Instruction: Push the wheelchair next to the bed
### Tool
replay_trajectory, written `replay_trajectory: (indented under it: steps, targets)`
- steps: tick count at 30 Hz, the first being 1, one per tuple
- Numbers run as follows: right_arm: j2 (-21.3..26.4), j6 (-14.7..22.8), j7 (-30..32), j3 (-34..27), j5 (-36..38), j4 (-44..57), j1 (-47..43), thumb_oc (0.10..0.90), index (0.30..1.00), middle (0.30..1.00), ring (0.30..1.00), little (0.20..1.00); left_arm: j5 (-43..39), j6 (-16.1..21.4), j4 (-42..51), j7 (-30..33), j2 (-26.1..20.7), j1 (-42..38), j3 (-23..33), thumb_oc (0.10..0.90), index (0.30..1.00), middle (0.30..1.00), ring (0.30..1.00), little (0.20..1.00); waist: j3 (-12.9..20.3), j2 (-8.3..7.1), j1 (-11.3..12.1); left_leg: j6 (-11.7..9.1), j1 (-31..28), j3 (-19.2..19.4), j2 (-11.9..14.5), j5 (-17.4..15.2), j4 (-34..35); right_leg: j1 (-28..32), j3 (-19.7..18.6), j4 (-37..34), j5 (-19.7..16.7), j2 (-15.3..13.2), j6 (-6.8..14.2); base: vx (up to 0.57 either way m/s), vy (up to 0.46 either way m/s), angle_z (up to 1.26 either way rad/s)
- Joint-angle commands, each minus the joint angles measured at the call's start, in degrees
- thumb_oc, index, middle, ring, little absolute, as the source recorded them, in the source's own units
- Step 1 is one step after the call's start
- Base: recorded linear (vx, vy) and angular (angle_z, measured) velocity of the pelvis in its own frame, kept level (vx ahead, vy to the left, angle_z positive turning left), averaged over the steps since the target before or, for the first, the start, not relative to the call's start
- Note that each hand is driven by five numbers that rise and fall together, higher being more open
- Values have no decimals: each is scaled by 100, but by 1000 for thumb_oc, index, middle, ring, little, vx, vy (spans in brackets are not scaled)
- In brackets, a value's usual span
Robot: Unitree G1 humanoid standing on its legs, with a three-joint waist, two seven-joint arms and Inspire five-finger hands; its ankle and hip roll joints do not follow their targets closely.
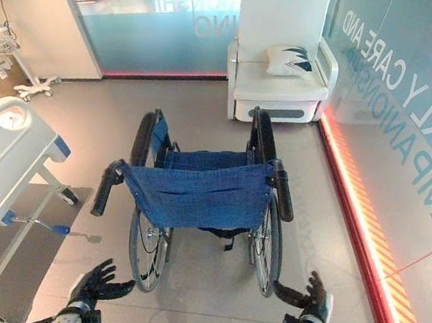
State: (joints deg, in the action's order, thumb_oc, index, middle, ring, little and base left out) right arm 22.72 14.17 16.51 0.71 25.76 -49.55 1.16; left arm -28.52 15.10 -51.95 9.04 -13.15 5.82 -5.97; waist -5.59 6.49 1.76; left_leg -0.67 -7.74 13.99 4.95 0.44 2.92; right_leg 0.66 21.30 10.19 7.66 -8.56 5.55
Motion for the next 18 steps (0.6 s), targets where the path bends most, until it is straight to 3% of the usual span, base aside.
replay_trajectory:
  steps: [1, 6, 10, 14, 18]
  targets:
    - [738, 449, -189, -464, 497, 697, -896, 800, 900, 900, 900, 900, -489, 737, 965, 672, -973, -568, 768, 800, 900, 900, 900, 900, 36, -504, 100, -175, -180, -99, -205, -209, 100, 832, 49, -1118, -604, 32, 75, -18, -6, 8]
    - [1451, 566, 181, -513, 357, 1325, -1447, 800, 900, 900, 900, 900, -224, 970, 1644, 1453, -1722, -1008, 1147, 800, 900, 900, 900, 900, 36, -552, 121, -204, -165, -115, -199, -190, 108, 842, 75, -1117, -587, 32, 68, -37, -9, 10]
    - [2079, 0, 172, -183, 50, 2027, -2112, 800, 900, 900, 900, 900, 24, 655, 2135, 1711, -2683, -1649, 1213, 800, 900, 900, 900, 900, 66, -573, 77, -224, -132, -112, -202, -158, 117, 824, 58, -1133, -577, 52, 67, -14, 1, 2]
    - [2509, -130, -262, -75, 266, 2426, -2551, 800, 900, 900, 900, 900, -533, 523, 2420, 1375, -3297, -2114, 1343, 800, 900, 900, 900, 900, 114, -584, 57, -238, -72, -84, -197, -117, 121, 783, 41, -1148, -583, 66, 62, -11, 4, 2]
    - [2719, -188, -478, -122, 421, 2819, -2755, 800, 900, 900, 900, 900, -997, 461, 3128, 820, -3402, -2301, 1413, 800, 900, 900, 900, 900, 164, -610, 58, -227, -53, -81, -207, -129, 135, 778, 36, -1185, -584, 88, 70, -7, -3, 4]
